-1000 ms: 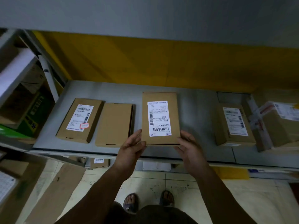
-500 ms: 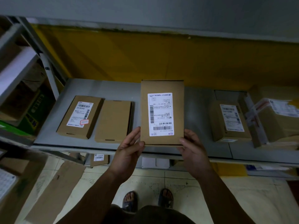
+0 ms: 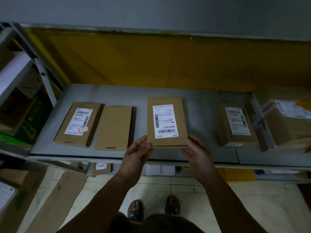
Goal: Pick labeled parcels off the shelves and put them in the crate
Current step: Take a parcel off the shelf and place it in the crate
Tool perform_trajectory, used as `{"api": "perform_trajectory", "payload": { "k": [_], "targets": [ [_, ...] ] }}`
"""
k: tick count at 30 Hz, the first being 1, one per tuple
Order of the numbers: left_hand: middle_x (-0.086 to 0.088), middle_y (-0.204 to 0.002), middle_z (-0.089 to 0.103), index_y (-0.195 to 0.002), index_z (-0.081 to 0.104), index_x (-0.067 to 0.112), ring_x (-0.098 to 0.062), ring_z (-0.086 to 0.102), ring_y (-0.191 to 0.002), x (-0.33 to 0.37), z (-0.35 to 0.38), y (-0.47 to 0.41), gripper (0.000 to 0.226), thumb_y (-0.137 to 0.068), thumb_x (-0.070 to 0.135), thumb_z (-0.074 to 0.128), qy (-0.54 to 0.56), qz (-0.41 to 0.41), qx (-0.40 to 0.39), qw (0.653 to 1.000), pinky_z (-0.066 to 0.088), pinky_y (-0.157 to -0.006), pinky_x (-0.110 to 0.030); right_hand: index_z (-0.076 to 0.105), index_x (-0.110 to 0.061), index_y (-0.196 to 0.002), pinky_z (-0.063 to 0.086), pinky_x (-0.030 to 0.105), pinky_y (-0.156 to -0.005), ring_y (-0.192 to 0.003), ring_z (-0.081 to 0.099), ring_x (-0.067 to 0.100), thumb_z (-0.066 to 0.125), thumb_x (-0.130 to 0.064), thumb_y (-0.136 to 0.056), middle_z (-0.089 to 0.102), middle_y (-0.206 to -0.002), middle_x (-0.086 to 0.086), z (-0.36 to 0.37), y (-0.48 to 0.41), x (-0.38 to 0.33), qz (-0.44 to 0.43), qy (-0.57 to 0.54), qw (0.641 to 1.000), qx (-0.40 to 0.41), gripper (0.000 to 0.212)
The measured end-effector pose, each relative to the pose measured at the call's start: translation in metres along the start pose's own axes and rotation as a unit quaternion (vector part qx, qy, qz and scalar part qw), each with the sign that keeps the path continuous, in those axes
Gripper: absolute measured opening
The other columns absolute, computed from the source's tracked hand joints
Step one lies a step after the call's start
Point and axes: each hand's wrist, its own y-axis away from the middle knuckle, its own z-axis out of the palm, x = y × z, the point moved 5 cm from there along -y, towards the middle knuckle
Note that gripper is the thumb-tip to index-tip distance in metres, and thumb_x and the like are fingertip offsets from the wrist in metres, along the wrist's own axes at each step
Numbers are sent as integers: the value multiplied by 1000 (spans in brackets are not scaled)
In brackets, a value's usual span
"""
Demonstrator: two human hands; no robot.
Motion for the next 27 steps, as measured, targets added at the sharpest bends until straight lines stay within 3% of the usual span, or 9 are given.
{"api": "perform_trajectory", "payload": {
  "k": [6, 10, 14, 20, 24, 27],
  "targets": [
    [-15, -125, 65, -128, 56, 0, -24, 60, -120, -13, 3, -33, 38, -91, 8, 58, 14, -44, 66, 997, 47, -102, -33, 62, -13, -119, 54, 31, -89, -105, 67, 19, 64, -23, -92, 71, -114, 6, -5, -26, 10, 97, -10, 992, 79, 29],
    [-15, -123, 66, -127, 57, 1, -24, 62, -115, -15, 6, -49, 37, -90, 6, 59, 30, -70, 98, 992, 51, -94, -30, 65, -13, -113, 53, 31, -94, -103, 67, 19, 65, -24, -92, 71, -111, 6, -4, -37, 6, 117, -1, 987, 107, 24],
    [-12, -123, 65, -126, 60, 5, -24, 60, -116, -11, 13, -65, 34, -91, 6, 59, -5, -85, 129, 988, 48, -99, -33, 66, -15, -105, 52, 32, -97, -105, 65, 20, 63, -22, -93, 70, -110, 7, -1, -49, 0, 120, 16, 986, 112, 14],
    [-1, -120, 56, -127, 60, 13, -22, 49, -122, -5, 12, -80, 35, -92, 15, 63, -183, -90, 166, 965, 33, -114, -41, 65, -22, -106, 48, 36, -89, -105, 59, 21, 57, -33, -95, 65, -115, 5, -11, -62, 7, 155, 140, 971, 120, 18],
    [-11, -131, 57, -127, 59, 9, -26, 51, -125, -8, 10, -77, 34, -94, 11, 59, -184, -93, 167, 964, 35, -113, -40, 65, -20, -117, 48, 33, -83, -106, 60, 20, 60, -34, -92, 67, -116, 3, -12, -62, 14, 173, 131, 970, 109, 29],
    [-11, -128, 57, -126, 58, 6, -25, 51, -123, -11, 9, -74, 32, -95, 8, 56, -175, -85, 176, 965, 34, -113, -39, 65, -17, -113, 47, 34, -90, -106, 60, 20, 61, -30, -93, 66, -115, 2, -14, -58, 13, 175, 116, 971, 114, 24]
  ]
}}
